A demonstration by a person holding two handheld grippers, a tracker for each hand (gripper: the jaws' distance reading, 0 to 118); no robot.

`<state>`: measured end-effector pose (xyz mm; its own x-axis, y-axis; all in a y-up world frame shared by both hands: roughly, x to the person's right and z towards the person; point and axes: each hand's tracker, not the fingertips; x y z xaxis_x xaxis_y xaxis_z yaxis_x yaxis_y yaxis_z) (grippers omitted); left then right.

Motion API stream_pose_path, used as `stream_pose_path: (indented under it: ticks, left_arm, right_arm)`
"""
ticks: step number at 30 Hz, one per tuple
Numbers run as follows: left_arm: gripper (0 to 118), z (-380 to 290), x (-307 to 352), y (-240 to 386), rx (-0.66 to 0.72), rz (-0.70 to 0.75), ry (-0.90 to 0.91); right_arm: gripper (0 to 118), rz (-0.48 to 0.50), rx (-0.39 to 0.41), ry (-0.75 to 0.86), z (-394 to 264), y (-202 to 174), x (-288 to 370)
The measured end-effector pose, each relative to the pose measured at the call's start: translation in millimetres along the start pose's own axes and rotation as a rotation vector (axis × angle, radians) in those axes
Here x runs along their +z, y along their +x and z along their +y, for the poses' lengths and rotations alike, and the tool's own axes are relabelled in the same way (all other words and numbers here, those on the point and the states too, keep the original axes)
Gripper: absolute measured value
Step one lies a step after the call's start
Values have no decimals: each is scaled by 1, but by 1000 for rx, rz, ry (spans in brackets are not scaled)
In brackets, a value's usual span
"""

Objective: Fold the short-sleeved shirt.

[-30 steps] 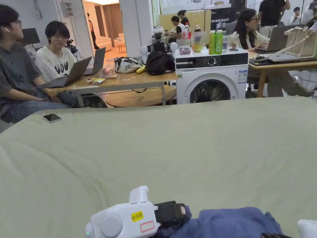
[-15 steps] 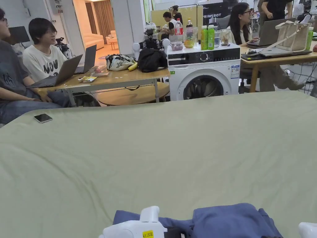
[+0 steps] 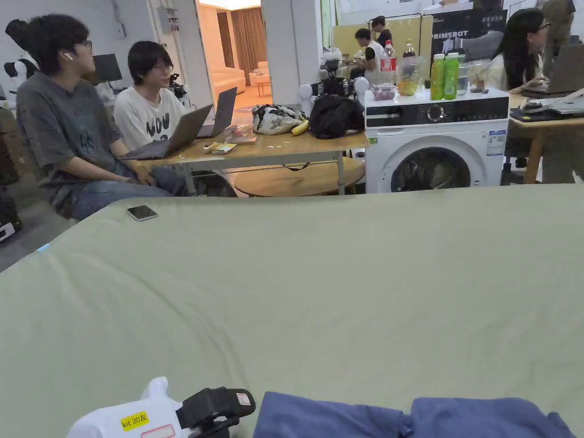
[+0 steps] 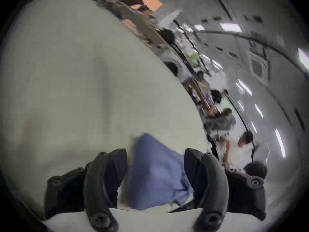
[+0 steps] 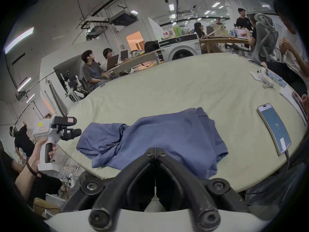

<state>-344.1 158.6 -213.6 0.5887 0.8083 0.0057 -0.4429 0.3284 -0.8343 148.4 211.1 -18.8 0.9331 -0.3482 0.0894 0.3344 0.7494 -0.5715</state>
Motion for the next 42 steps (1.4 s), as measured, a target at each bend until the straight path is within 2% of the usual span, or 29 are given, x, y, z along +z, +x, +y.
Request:
stream_pose_path:
  ticks: [2, 5, 6, 7, 9, 11, 13, 14, 17, 20, 23, 26, 29, 32, 33, 34, 35, 38, 40, 41, 42]
  left_arm:
    - [71, -11, -17, -11, 71, -86, -49]
    - [70, -29, -52, -12, 129, -221, -134]
    - [60, -35, -63, -8, 139, -237, -141]
    - [42, -38, -69, -3, 129, -202, -137]
    - [23, -40, -69, 2, 82, -126, -123]
    - [8, -37, -51, 9, 67, -146, -40]
    - [8, -26, -20, 19, 83, -173, 96]
    - [7, -17, -7, 26, 52, -189, 105]
    - [7, 6, 37, 73, -168, -92, 166]
    - [7, 3, 44, 118, -354, -54, 173]
    - [7, -29, -2, 150, -416, -127, 78]
    - [7, -67, -74, 166, -440, -179, -82]
    - [7, -101, -131, 184, -485, -142, -220]
    - [7, -119, -159, 198, -576, -105, -282]
    - [22, -121, -158, 202, -599, -106, -277]
    - [39, -119, -152, 205, -601, -140, -267]
    - [50, -116, -146, 208, -593, -178, -254]
    - [50, -104, -126, 208, -593, -138, -190]
    - [50, -103, -129, 198, -530, -159, -189]
    - [48, -105, -137, 192, -500, -171, -239]
    - [32, -112, -149, 188, -481, -152, -288]
  right_arm:
    - [0, 4, -1, -3, -1, -2, -3]
    - [0, -21, 42, -11, -1, -7, 1]
    - [0, -27, 56, -10, -1, -8, 4]
    - [0, -32, 62, -7, -1, -8, 7]
    - [0, -37, 60, -2, -1, -3, 11]
    - [0, -46, 45, 5, 0, 2, 13]
    - [0, -49, 29, 10, 3, 7, 15]
    - [0, -45, 23, 9, 4, 9, 15]
    - [0, -38, 31, 1, 10, 12, 12]
    - [0, -36, 35, 15, 16, 10, 11]
    - [0, 5, -5, 32, 17, 7, 10]
    - [0, 9, 20, 25, 15, 0, 17]
    - [0, -15, 44, 31, 9, 2, 31]
    - [0, -50, 15, 40, 4, 16, 38]
    - [0, -61, -1, 40, 2, 23, 41]
    - [0, -67, -16, 39, 0, 29, 43]
    - [0, -72, -30, 40, -2, 34, 44]
    - [0, -59, -89, 47, -6, 46, 48]
    - [0, -46, -128, 61, -6, 49, 47]
    - [0, -41, -130, 66, -5, 48, 47]
    - [0, -40, -126, 65, -4, 46, 47]
